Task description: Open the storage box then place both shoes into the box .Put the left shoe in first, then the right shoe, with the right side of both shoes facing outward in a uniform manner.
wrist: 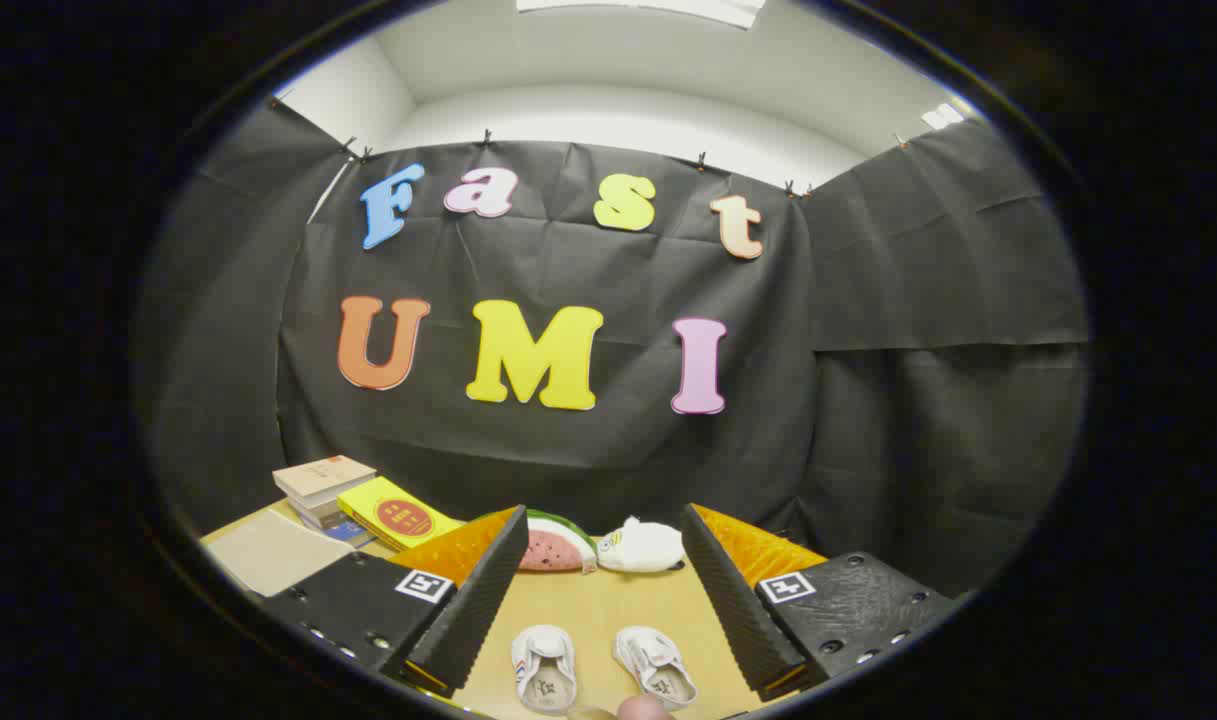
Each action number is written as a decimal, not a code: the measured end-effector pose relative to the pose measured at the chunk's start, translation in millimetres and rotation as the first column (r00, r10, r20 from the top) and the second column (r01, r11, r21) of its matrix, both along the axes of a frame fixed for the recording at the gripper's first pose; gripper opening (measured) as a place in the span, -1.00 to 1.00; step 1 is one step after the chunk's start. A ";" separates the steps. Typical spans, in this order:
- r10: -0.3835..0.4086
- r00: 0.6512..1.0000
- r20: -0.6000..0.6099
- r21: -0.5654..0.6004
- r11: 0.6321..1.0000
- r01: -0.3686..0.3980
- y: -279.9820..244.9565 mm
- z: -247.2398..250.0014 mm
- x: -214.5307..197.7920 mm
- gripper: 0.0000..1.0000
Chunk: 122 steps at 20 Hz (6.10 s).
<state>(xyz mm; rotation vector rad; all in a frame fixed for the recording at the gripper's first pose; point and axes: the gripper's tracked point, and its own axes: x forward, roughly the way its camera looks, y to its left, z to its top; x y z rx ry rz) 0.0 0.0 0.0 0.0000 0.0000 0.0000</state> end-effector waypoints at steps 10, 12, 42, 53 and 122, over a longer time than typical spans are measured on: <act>0.072 0.997 0.013 0.010 0.997 -0.073 30.5 11.2 6.9 0.90; 0.088 0.996 0.006 0.015 0.996 -0.088 38.6 8.3 6.5 0.90; 0.369 0.908 -0.196 0.152 0.927 -0.344 165.4 -93.7 -0.1 0.90; 0.561 0.730 -0.389 0.360 0.822 -0.440 286.1 -197.9 -18.3 0.91; 0.722 0.656 -0.222 0.165 0.690 -0.704 428.8 3.4 -62.1 0.91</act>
